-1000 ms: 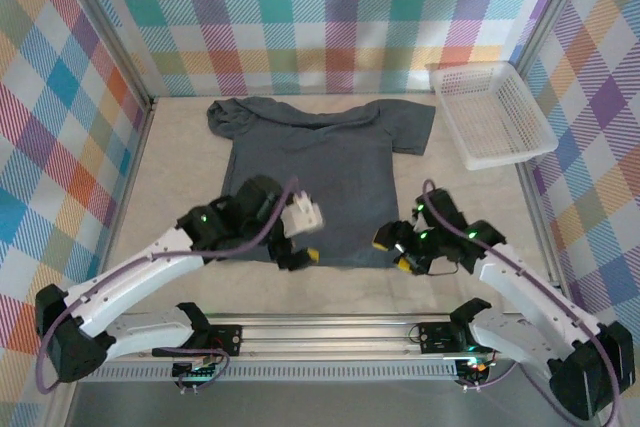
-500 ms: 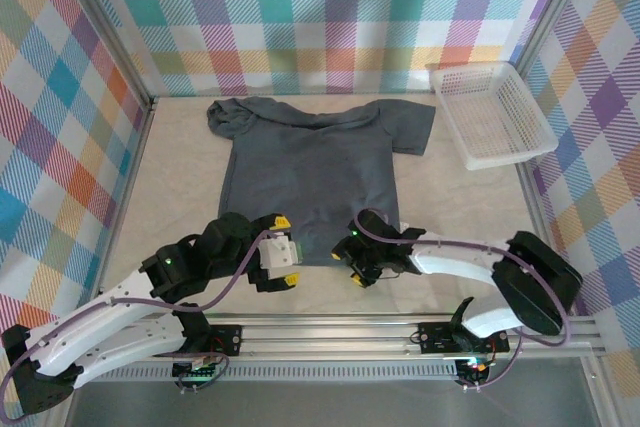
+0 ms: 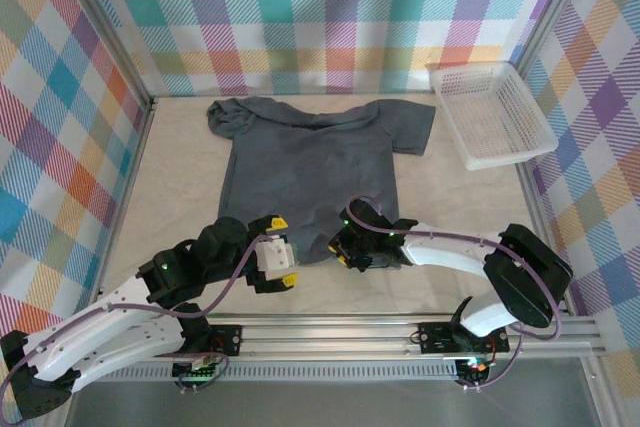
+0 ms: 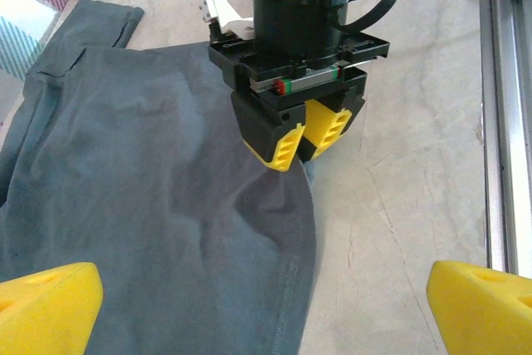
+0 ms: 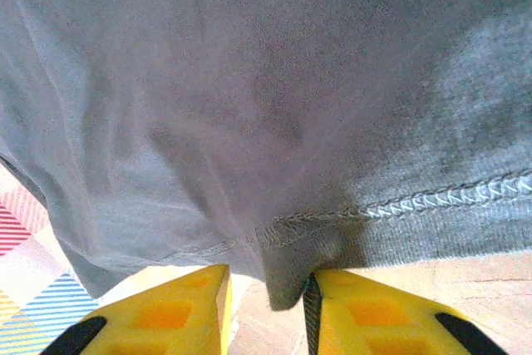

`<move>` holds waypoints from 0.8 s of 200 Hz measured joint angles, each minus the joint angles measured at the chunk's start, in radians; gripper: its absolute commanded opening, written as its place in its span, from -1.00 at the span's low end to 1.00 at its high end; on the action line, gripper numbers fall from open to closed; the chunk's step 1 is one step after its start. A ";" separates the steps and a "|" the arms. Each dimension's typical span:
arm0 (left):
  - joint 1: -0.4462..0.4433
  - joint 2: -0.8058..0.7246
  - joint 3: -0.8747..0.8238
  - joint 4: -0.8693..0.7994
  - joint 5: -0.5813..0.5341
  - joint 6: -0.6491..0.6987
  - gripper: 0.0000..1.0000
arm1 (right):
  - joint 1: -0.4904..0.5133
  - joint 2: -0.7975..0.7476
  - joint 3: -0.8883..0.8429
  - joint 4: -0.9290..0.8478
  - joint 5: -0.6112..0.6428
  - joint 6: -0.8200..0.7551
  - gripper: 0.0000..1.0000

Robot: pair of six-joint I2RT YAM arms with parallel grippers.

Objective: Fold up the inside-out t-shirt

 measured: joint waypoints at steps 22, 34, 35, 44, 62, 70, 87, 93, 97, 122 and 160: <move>0.000 0.013 0.000 0.006 0.000 0.000 1.00 | 0.000 0.000 0.008 -0.019 -0.005 -0.024 -0.48; 0.000 0.024 -0.001 0.017 -0.003 -0.001 1.00 | -0.003 0.000 0.008 -0.028 -0.007 -0.038 -0.84; 0.000 0.025 -0.001 0.018 -0.003 -0.001 1.00 | -0.003 0.000 0.008 -0.029 -0.008 -0.041 -0.86; 0.000 0.035 -0.003 0.029 -0.004 -0.005 1.00 | -0.011 0.000 0.008 -0.033 -0.007 -0.060 -1.00; 0.000 0.063 -0.009 0.054 -0.003 -0.019 1.00 | -0.038 -0.003 0.008 -0.034 -0.007 -0.085 -1.00; 0.000 0.078 -0.015 0.074 -0.001 -0.034 1.00 | -0.058 -0.010 0.008 -0.033 -0.007 -0.102 -1.00; 0.000 0.103 -0.043 0.139 0.014 -0.077 1.00 | -0.103 -0.049 0.008 -0.033 -0.010 -0.143 -1.00; 0.000 0.111 -0.059 0.179 0.017 -0.097 1.00 | -0.120 -0.072 0.008 -0.033 -0.015 -0.163 -1.00; -0.001 0.119 -0.070 0.205 0.017 -0.109 1.00 | -0.129 -0.087 0.008 -0.032 -0.019 -0.176 -1.00; -0.010 0.230 -0.128 0.396 -0.013 -0.186 1.00 | -0.171 -0.161 0.052 -0.061 -0.031 -0.266 -1.00; -0.021 0.515 -0.139 0.665 -0.175 -0.232 1.00 | -0.172 -0.180 0.171 -0.098 -0.081 -0.375 -1.00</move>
